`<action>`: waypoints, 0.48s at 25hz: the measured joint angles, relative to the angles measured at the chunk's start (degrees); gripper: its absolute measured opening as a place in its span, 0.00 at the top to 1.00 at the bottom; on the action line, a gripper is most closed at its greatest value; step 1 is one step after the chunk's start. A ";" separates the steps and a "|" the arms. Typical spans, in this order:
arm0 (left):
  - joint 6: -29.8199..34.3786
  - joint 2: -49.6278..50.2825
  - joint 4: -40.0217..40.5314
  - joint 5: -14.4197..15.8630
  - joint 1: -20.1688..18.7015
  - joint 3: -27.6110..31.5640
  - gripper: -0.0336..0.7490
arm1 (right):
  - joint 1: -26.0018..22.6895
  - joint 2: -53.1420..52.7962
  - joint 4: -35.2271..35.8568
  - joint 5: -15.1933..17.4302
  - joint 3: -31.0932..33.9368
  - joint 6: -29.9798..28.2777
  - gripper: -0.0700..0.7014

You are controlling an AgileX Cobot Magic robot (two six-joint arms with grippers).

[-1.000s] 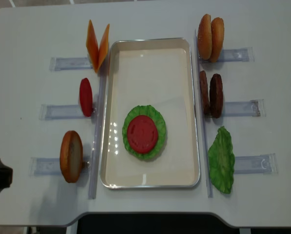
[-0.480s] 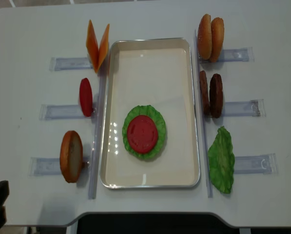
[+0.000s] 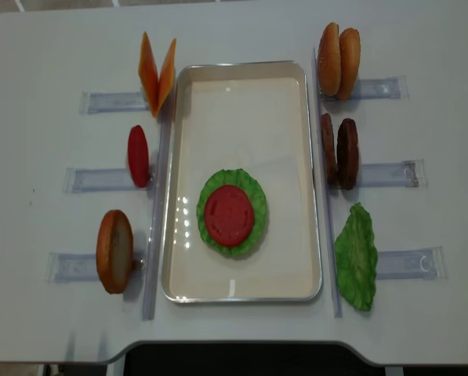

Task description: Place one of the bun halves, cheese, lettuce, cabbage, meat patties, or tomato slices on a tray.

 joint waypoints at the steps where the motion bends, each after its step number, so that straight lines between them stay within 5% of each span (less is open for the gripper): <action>1: 0.00 -0.84 0.00 0.06 0.00 0.00 0.42 | 0.00 0.00 0.00 0.00 0.00 0.00 0.21; 12: 0.00 -1.27 0.00 0.11 0.00 0.00 0.42 | 0.00 0.00 0.00 0.00 0.00 0.00 0.21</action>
